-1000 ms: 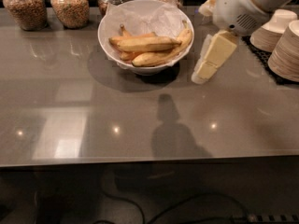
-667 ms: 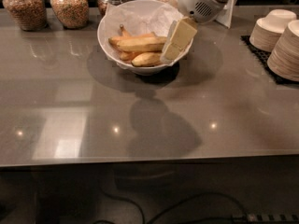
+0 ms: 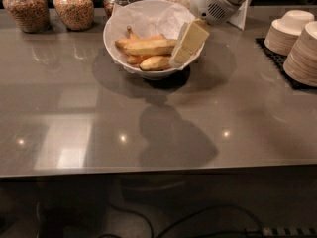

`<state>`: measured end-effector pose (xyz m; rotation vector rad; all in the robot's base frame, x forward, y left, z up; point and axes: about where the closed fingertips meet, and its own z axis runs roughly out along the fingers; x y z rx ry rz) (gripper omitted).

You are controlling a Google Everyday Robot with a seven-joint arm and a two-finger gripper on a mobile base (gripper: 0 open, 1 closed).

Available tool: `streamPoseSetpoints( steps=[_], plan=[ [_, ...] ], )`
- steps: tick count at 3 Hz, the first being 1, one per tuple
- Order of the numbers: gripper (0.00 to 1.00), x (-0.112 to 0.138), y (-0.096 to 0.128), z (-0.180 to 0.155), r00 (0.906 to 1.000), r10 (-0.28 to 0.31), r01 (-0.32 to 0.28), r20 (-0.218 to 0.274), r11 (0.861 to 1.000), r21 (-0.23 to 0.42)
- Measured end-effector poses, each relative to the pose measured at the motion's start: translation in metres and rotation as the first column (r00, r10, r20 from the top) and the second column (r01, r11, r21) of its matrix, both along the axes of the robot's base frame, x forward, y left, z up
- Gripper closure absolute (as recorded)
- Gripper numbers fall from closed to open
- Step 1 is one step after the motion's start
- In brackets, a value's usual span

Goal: Pick banana from white bowl

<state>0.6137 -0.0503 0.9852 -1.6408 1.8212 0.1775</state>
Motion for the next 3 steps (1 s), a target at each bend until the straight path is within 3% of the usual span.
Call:
streamPoseSetpoints(
  steps=[1, 3],
  plan=[
    [0.0, 0.017, 0.006, -0.002, 0.9995, -0.025, 0.024, 0.017, 0.998, 0.058],
    [0.41, 0.048, 0.037, -0.011, 0.9996, -0.027, 0.027, -0.003, 0.985, 0.171]
  ],
)
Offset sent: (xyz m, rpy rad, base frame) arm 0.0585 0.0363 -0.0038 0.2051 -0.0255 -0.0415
